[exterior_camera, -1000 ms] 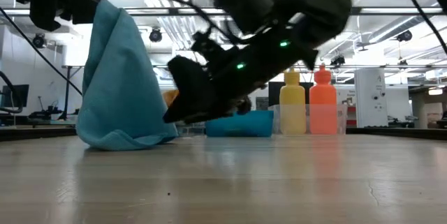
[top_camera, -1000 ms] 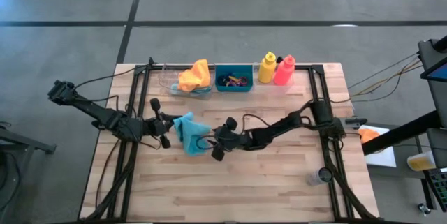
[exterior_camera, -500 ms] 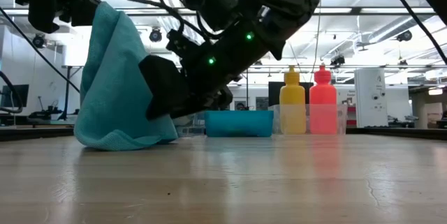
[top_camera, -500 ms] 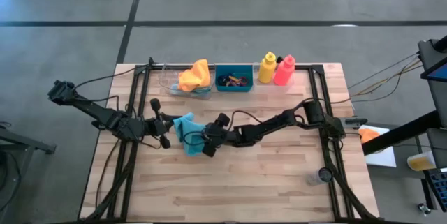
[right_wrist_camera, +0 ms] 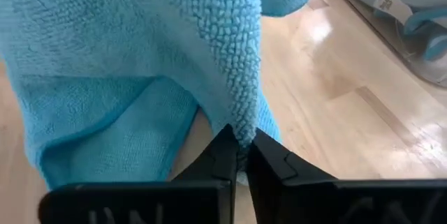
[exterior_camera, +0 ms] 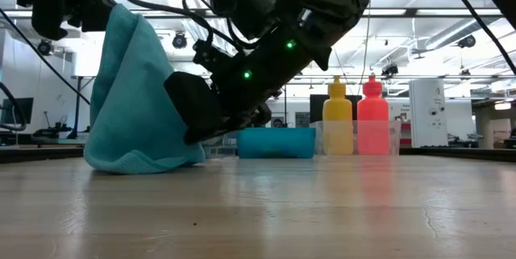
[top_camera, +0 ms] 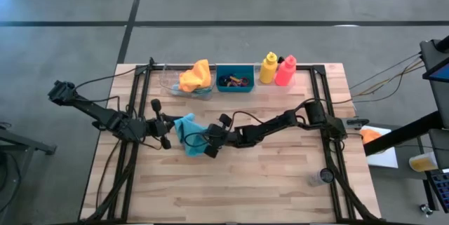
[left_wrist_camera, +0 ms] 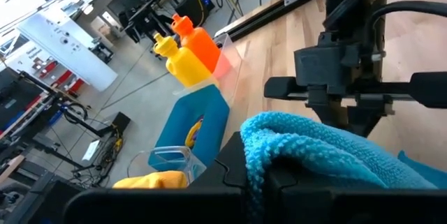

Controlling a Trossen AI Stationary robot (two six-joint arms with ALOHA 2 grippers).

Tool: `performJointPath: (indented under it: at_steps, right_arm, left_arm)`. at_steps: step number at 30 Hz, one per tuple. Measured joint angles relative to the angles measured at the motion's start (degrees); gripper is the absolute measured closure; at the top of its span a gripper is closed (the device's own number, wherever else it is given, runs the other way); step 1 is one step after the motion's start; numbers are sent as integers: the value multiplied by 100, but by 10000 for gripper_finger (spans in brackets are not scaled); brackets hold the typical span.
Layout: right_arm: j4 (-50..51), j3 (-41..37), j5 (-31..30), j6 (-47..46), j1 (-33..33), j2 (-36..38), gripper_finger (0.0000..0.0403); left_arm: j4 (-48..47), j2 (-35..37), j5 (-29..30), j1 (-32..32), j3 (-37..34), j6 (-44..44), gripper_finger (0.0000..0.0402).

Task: Pick & Place Sports Items
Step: Fold the blue towel

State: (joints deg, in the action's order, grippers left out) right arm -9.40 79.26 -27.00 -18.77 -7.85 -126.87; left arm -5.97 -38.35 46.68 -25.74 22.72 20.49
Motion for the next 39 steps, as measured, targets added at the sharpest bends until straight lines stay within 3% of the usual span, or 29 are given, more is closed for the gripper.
performJointPath:
  at_steps: [10,21,30,35,39]
  right_arm:
    - [1165,17,47,-78,-14,701,393]
    - [2302,22,-50,-82,-25,1990,394]
    - [2532,24,-830,260,-12,2421,394]
    - [2666,24,-1409,444,-87,2424,394]
    - [2818,126,-1847,683,-105,2465,395]
  left_arm:
    - [-51,0,0,0,1,-1,398]
    - [-1128,-13,3,-4,678,-529,398]
    - [-1007,-28,603,57,856,37,398]
    - [-907,-189,627,114,617,14,398]
    - [-255,-380,758,146,571,425,398]
